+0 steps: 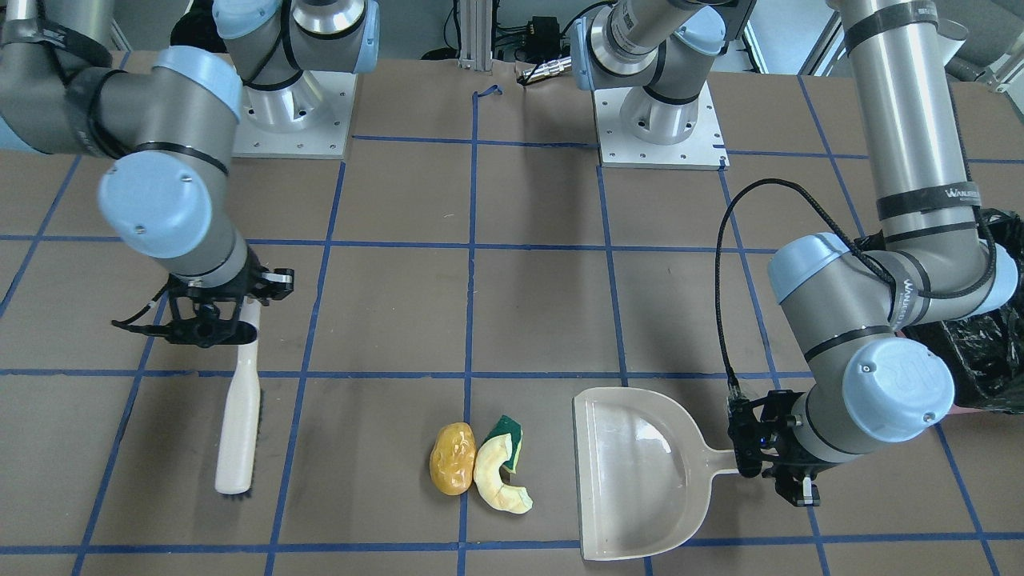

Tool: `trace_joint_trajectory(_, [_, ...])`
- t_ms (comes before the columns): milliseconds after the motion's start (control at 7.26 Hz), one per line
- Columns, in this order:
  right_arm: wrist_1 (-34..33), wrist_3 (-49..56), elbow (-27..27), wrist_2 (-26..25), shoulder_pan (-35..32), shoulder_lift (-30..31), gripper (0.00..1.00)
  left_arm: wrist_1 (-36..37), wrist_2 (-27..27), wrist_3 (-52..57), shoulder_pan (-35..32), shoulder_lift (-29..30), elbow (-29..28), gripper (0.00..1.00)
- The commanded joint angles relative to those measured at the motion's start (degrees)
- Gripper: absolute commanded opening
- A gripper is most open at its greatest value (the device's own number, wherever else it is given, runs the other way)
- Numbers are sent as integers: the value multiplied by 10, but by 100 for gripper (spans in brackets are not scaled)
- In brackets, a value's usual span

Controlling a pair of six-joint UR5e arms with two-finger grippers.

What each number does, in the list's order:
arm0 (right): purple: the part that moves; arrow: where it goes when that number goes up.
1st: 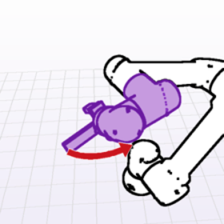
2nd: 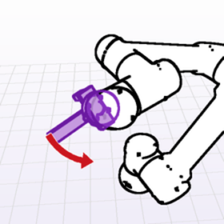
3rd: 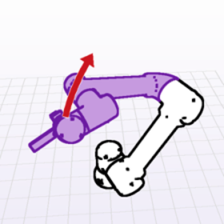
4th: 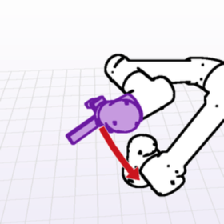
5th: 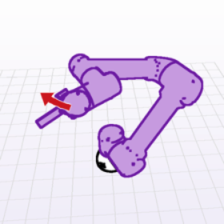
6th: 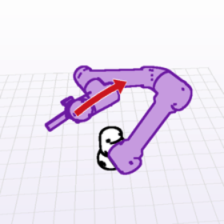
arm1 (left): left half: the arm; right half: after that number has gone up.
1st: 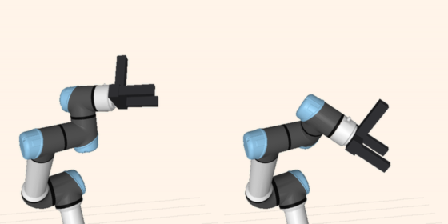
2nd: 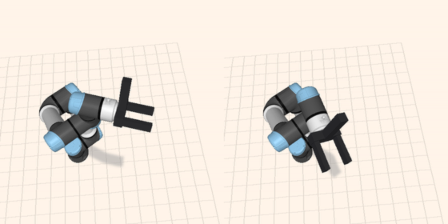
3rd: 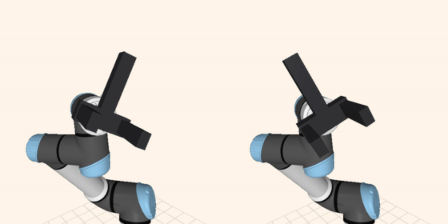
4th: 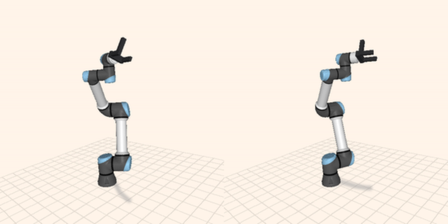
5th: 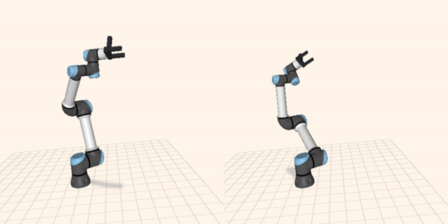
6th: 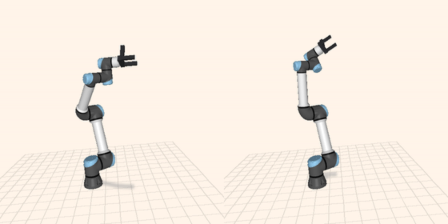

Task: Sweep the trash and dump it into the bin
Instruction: 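Carry the brush with the right gripper to the trash beside the dustpan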

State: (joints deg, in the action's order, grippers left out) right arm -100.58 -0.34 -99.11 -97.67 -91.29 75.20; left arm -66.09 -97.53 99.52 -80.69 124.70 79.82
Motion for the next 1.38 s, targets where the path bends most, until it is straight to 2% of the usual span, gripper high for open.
trace_joint_trajectory(0, [16,-142,58,3,-94,-52,0,0,0,0,-1,0,1,20])
trace_joint_trajectory(138, [15,-204,72,7,-127,-72,0,0,0,0,-1,0,0,20])
trace_joint_trajectory(276, [14,-241,77,36,-146,-86,0,0,0,0,-1,0,1,20])
trace_joint_trajectory(551, [14,-287,85,131,-151,-100,0,0,0,0,-1,0,1,20])
trace_joint_trajectory(827, [16,-330,86,136,-186,-113,0,0,1,-1,-1,1,2,20])
trace_joint_trajectory(1240, [17,-358,138,136,-201,-152,0,0,0,0,-1,1,1,20])
